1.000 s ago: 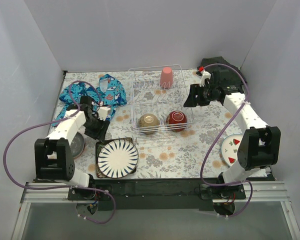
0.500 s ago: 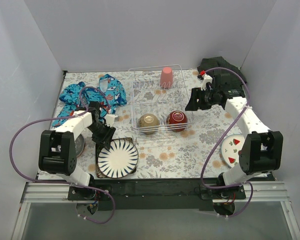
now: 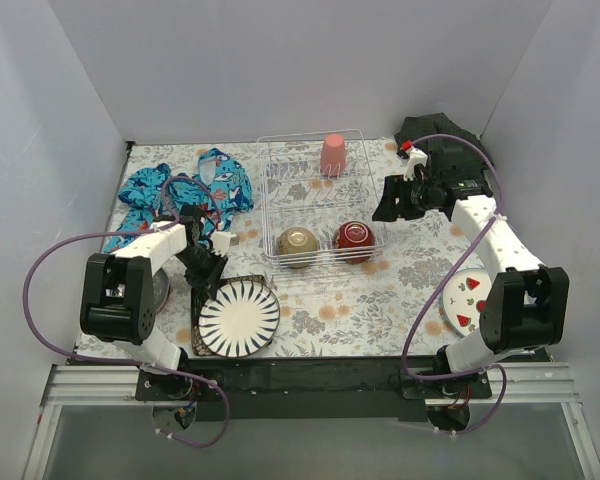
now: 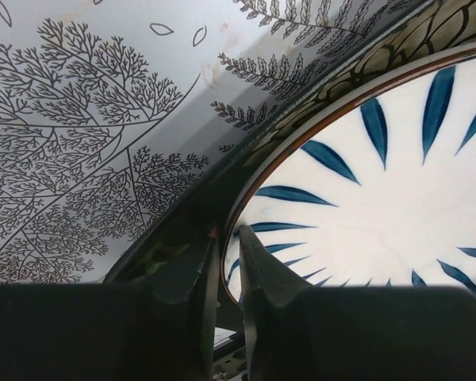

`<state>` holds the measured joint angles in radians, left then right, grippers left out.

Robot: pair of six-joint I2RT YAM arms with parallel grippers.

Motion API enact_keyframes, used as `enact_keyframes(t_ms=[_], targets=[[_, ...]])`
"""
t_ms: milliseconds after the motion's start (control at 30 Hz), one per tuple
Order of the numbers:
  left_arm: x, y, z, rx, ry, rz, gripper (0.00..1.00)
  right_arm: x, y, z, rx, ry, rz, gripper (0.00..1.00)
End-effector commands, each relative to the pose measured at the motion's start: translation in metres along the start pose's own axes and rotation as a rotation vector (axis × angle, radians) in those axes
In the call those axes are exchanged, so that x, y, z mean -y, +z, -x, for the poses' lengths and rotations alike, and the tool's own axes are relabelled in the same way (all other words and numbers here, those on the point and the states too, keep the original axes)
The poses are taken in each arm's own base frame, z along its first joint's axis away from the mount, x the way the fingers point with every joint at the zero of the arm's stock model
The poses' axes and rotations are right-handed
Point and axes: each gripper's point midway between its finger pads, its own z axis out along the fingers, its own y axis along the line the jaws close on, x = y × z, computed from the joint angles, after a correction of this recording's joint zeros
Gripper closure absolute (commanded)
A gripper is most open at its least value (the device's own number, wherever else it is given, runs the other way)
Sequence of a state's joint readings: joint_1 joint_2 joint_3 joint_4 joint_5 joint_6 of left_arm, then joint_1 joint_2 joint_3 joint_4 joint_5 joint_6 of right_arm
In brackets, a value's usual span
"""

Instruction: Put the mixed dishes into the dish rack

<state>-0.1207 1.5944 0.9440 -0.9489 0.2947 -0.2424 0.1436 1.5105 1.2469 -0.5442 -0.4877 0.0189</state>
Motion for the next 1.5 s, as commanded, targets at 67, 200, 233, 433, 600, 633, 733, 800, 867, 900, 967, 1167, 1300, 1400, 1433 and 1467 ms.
enact_keyframes(t_ms=[67,200,233,433,600,633,733,800,867,900,967,1167,1300,1400,1433,1467], targets=[[0.003,0.0,0.004,0.021,0.019,-0.01,0.97,0.0,-0.002,0.019,0.042,-0.037,0.006,0.34],[0.001,-0.007,0.009,0.047,0.037,0.007,0.99,-0.005,-0.002,0.033,0.058,-0.085,0.037,0.34],[0.001,-0.008,0.01,0.051,0.039,0.01,1.0,-0.005,-0.002,0.034,0.058,-0.086,0.038,0.34],[0.008,-0.031,0.027,0.149,0.09,0.011,1.0,-0.03,0.001,0.046,0.065,-0.163,0.129,0.34],[0.011,-0.039,0.027,0.163,0.107,0.015,1.0,-0.049,0.011,0.039,0.037,-0.188,0.175,0.34],[0.011,-0.039,0.025,0.158,0.107,0.015,1.0,-0.051,0.012,0.037,0.031,-0.189,0.18,0.34],[0.01,-0.039,0.021,0.157,0.114,0.031,1.0,-0.05,0.016,0.033,0.015,-0.168,0.175,0.34],[0.008,-0.038,0.02,0.159,0.121,0.045,1.0,-0.046,0.017,0.031,0.01,-0.172,0.163,0.34],[0.005,-0.036,0.015,0.146,0.121,0.061,1.0,-0.048,0.017,0.03,0.008,-0.175,0.172,0.34],[0.004,-0.035,0.013,0.145,0.124,0.067,1.0,-0.049,0.016,0.031,0.012,-0.179,0.174,0.34],[-0.001,-0.033,0.011,0.138,0.115,0.095,0.81,-0.047,0.018,0.028,0.005,-0.177,0.17,0.34],[-0.014,-0.048,0.028,0.178,0.062,0.18,0.52,-0.045,0.021,0.025,0.004,-0.162,0.165,0.34],[-0.025,-0.078,0.043,0.236,0.006,0.274,0.49,-0.044,0.021,0.027,0.005,-0.161,0.161,0.34],[-0.046,-0.104,0.043,0.292,-0.086,0.369,0.49,-0.044,0.024,0.028,0.004,-0.16,0.165,0.34],[-0.053,-0.11,0.04,0.3,-0.115,0.386,0.49,-0.044,0.025,0.028,0.001,-0.156,0.167,0.34],[-0.072,-0.121,0.029,0.312,-0.18,0.425,0.49,-0.045,0.026,0.03,0.007,-0.152,0.173,0.34]])
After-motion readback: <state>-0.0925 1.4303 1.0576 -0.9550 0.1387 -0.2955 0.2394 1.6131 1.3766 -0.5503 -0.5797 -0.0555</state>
